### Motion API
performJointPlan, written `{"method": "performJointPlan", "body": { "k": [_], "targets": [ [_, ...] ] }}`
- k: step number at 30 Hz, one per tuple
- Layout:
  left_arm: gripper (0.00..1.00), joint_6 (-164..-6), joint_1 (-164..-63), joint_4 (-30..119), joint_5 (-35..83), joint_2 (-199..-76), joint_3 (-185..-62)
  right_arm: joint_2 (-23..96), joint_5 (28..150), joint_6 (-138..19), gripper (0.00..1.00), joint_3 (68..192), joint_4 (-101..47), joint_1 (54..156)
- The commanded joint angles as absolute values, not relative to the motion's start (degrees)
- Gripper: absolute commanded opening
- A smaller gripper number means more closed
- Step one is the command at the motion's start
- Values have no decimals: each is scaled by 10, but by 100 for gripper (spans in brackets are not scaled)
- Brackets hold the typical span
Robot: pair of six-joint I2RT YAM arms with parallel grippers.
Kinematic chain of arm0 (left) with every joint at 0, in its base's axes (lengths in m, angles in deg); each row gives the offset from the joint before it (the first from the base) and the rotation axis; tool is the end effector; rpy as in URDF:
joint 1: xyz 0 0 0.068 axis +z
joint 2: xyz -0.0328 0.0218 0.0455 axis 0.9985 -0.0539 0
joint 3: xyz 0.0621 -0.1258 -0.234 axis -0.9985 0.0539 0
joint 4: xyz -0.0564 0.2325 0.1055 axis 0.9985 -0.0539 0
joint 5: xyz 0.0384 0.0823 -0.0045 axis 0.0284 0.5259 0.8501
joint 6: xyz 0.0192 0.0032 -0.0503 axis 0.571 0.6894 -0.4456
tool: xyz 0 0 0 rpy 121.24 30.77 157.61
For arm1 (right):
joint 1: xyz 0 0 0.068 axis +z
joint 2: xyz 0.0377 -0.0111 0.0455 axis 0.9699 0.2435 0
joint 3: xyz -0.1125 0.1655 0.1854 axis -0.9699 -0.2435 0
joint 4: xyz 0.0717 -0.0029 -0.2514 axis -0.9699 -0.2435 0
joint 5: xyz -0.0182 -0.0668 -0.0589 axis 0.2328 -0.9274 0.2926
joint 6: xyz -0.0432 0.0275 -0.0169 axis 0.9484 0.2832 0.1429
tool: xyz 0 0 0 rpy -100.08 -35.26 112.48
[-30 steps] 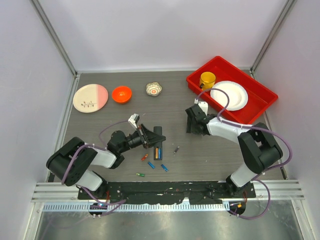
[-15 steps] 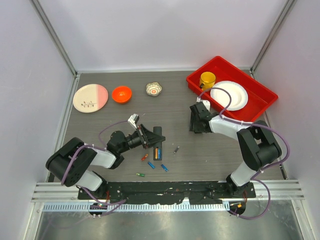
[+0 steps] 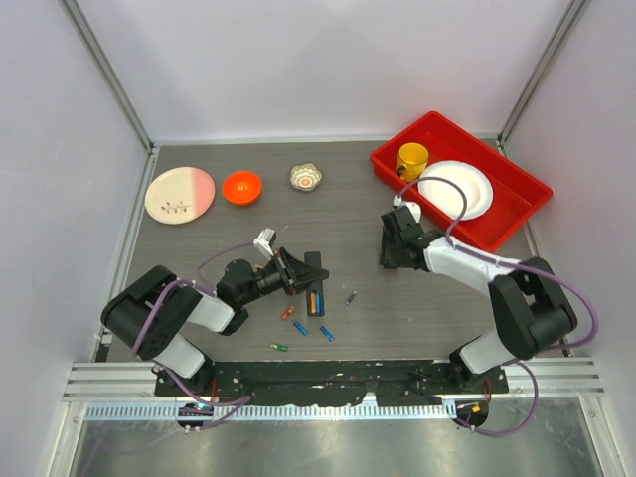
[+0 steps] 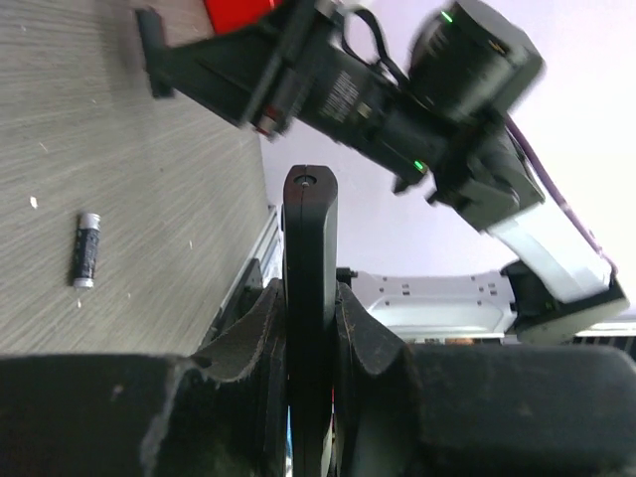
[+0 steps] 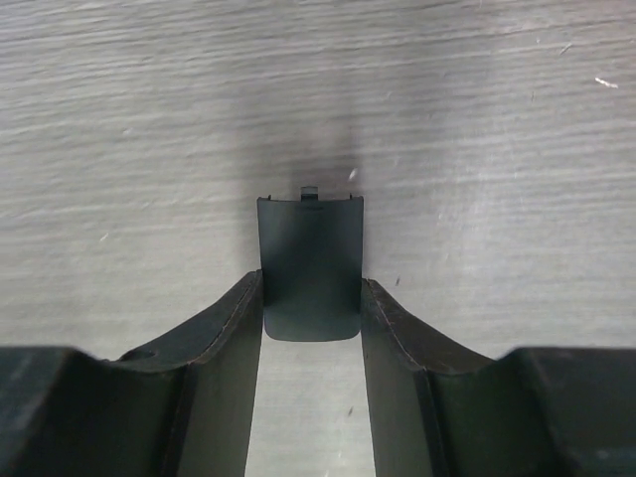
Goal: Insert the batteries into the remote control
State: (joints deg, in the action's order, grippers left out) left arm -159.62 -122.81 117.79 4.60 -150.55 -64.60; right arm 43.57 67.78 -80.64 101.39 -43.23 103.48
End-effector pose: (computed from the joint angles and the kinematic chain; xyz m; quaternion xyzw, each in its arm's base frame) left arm 0.1834 -0.1531 0.1564 -0.1388 0.6930 -0.6828 0.1850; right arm 0.2628 0.1277 0.1681 0.0339 0.9554 0.0245 0.2925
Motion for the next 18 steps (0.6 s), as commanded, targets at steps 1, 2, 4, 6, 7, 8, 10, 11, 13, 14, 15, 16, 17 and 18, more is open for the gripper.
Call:
{"method": "performJointPlan", "body": {
  "k": [1,2,4,6,7,8,10,11,13,14,15,16,17,18],
  "targets": [
    [0,-1570,-1236,1312,108,-1520,-674,308,681,-828,5,1046,-497,1070],
    [0,-1568,-1237,1312,116,-1528,-679,289,680,-831,4,1055,-529,1095],
    [0,-1563,-1241,1310,143,-1536,-694,241,687,-831,4,1088,-562,1122],
    [0,-1563,-1243,1310,164,-1555,-704,223,693,-832,1,1128,-625,1157],
    [0,-1563,-1244,1310,171,-1561,-715,211,703,-832,1,1139,-645,1165],
    [0,-1560,-1246,1311,181,-1567,-720,206,730,-831,1,1149,-676,1171],
    [0,-1558,-1253,1312,205,-1582,-735,200,748,-827,1,1177,-725,1198],
    [0,-1551,-1257,1312,213,-1586,-739,199,764,-825,1,1188,-739,1208],
    [0,-1546,-1267,1312,235,-1598,-751,202,774,-821,1,1212,-777,1239],
    [0,-1545,-1270,1312,239,-1603,-755,208,782,-819,1,1220,-786,1246],
    [0,-1545,-1275,1312,245,-1610,-758,211,792,-818,1,1234,-796,1254],
    [0,-1546,-1277,1312,250,-1613,-762,213,792,-819,1,1240,-804,1268],
    [0,-1546,-1280,1312,262,-1614,-762,216,796,-818,1,1243,-811,1274],
    [0,-1546,-1282,1312,268,-1615,-764,225,797,-818,1,1248,-815,1279]
  ]
}}
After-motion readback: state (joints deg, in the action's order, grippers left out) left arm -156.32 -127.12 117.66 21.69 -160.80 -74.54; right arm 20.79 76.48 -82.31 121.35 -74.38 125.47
